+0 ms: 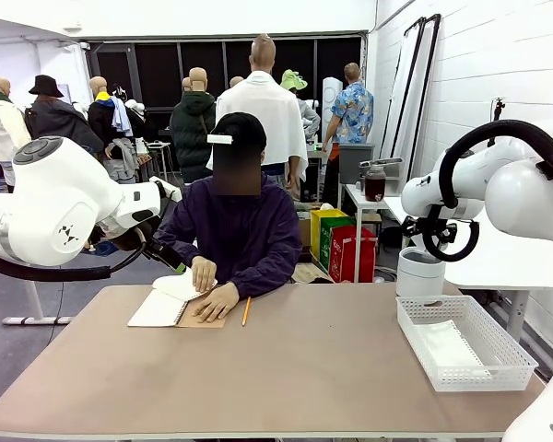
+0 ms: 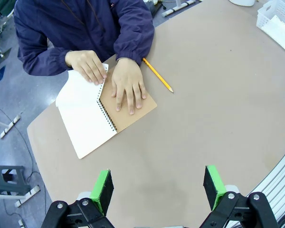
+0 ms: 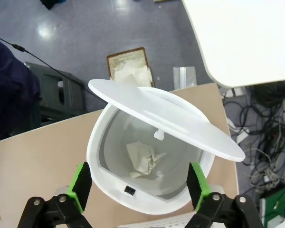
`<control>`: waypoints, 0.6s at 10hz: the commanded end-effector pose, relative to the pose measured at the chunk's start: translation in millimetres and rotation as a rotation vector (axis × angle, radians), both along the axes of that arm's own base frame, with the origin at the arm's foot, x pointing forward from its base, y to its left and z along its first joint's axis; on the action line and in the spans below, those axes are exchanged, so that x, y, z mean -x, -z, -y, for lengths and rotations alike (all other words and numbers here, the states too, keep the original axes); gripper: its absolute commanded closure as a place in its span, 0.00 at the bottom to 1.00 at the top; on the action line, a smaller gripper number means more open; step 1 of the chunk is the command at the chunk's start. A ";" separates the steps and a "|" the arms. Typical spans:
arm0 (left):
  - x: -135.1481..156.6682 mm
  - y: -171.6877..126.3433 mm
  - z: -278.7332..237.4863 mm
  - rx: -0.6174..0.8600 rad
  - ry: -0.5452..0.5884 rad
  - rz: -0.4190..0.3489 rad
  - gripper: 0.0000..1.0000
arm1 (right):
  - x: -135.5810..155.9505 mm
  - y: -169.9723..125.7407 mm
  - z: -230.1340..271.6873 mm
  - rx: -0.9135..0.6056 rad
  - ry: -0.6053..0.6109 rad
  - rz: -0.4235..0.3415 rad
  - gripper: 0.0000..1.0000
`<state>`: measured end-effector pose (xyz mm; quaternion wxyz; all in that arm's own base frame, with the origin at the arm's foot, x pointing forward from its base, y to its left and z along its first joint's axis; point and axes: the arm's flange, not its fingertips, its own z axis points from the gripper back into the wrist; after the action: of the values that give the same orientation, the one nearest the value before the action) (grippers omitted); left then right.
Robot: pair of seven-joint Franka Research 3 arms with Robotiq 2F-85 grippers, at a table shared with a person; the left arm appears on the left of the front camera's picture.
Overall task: Sort the paper based on its condition.
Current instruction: If a person hands you a paper, place it in the Organizing basket , and if it's crumpled, put it in the Trash can.
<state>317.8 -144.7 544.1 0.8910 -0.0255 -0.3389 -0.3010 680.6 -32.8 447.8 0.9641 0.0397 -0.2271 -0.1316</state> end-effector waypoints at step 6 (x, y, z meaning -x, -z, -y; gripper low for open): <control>-0.2 0.6 -1.1 0.000 0.009 -0.003 0.00 | 0.0 0.0 0.2 0.000 0.000 0.000 0.00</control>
<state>317.8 -144.7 544.1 0.8910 -0.0255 -0.3389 -0.3010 680.6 -33.1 447.9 0.9641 0.0396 -0.2271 -0.1318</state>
